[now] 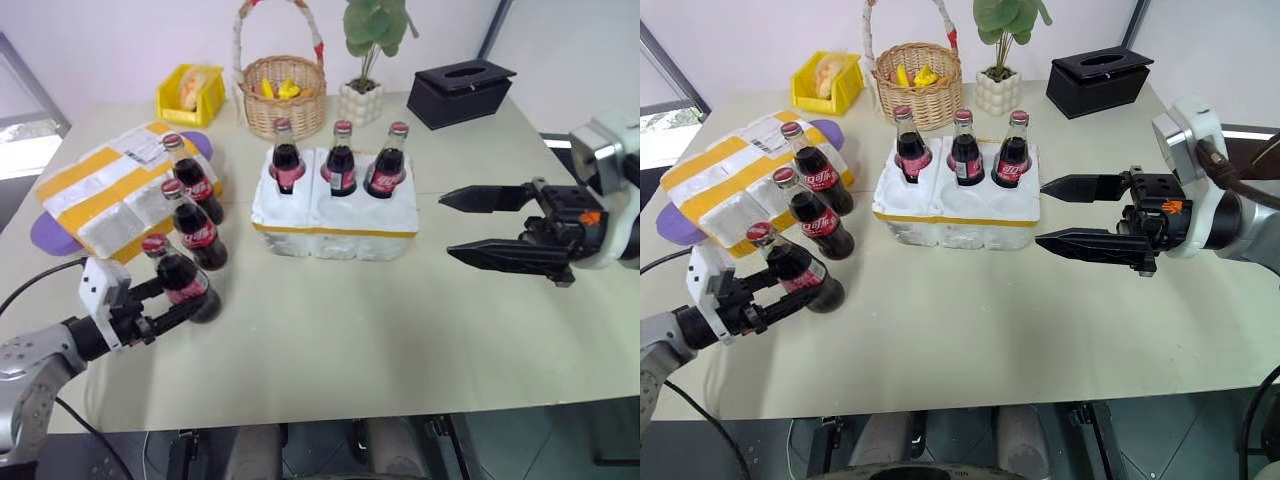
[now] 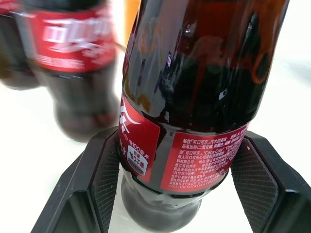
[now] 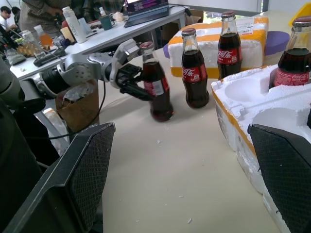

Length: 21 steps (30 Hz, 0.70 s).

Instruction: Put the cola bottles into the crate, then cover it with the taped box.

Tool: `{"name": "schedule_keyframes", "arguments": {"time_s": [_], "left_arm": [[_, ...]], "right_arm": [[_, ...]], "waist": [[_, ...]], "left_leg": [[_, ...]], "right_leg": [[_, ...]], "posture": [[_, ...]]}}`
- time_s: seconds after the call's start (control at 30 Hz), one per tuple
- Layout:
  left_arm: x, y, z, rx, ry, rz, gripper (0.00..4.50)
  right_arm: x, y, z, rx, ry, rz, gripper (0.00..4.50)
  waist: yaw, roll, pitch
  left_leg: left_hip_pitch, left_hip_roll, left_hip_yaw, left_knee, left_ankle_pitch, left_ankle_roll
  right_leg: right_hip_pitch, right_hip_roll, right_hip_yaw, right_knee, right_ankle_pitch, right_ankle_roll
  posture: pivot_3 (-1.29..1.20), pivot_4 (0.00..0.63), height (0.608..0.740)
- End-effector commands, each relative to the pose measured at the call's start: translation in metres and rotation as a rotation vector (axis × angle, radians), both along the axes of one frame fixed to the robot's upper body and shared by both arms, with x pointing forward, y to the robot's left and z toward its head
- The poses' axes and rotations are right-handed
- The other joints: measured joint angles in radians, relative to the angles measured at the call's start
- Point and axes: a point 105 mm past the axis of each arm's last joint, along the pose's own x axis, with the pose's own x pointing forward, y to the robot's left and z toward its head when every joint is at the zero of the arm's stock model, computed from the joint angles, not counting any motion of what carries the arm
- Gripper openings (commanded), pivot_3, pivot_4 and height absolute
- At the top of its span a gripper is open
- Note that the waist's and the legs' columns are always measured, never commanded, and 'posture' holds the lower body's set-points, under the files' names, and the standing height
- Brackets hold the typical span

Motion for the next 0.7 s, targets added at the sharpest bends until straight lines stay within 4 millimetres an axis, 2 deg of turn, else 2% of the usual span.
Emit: {"name": "schedule_keyframes", "arguments": {"time_s": [0.03,0.47,0.7], "left_arm": [[-0.002,-0.018,0.024,0.009,-0.08,-0.107,2.72],[0.015,-0.07,0.05,0.01,-0.167,-0.404,2.72],[0.026,-0.085,0.074,0.0,-0.219,-0.469,2.72]], "right_arm": [[-0.005,0.001,0.008,0.019,-0.044,0.014,4.5],[-0.009,0.004,0.004,0.035,-0.037,0.009,4.5],[-0.013,0.002,0.002,0.046,-0.042,-0.021,4.5]], "waist": [[0.003,-0.001,0.0],[0.0,-0.002,0.001],[0.0,-0.002,0.001]], "left_leg": [[0.0,0.0,0.0,0.0,0.0,0.0],[-0.001,0.001,-0.001,0.001,0.0,0.0],[0.0,0.001,-0.001,0.001,0.0,0.0]], "right_leg": [[0.0,0.0,0.0,0.0,0.0,0.0],[0.0,0.003,0.0,0.001,0.001,-0.001],[0.0,0.003,0.001,0.001,0.001,-0.001]], "posture": [[0.0,0.15,0.74],[0.0,0.15,0.74],[0.0,0.15,0.74]]}}
